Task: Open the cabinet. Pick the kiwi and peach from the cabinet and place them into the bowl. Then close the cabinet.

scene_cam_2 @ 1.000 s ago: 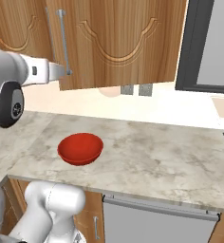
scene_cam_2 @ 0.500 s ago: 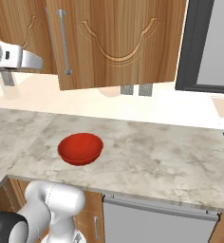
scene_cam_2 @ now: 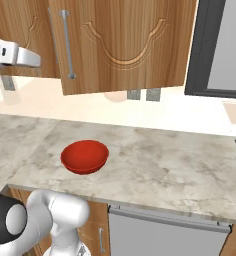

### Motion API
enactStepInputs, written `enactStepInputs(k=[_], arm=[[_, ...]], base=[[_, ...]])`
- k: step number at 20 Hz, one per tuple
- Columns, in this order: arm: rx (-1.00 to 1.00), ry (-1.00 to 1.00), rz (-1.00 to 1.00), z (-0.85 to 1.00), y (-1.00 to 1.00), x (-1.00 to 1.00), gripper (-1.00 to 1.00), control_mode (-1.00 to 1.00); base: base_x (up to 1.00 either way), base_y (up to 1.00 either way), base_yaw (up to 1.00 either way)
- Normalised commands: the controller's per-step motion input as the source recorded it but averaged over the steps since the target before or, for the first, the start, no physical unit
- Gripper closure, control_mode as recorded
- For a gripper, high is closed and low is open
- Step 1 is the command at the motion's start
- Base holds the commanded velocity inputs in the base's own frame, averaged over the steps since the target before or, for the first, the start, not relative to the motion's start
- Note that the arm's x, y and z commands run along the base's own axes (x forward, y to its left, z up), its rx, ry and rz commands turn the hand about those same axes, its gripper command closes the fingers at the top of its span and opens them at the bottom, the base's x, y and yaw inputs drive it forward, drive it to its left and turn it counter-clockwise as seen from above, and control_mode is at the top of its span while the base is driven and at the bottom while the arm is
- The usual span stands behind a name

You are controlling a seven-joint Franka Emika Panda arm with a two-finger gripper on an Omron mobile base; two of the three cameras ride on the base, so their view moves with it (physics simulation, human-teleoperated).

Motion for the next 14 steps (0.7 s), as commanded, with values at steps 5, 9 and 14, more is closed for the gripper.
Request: enactStepInputs(k=[5, 9, 14], arm=[[-0.07, 0.0, -0.06, -0.27, 0.0, 0.5, 1.0, -1.0], [-0.02, 0.0, -0.04, -0.11, 0.0, 0.43, 1.0, -1.0], [-0.03, -0.06, -0.03, -0.06, 0.0, 0.35, 1.0, -1.0]], base=[[0.0, 0.0, 0.0], [0.0, 0.0, 0.0], [0.0, 0.0, 0.0]])
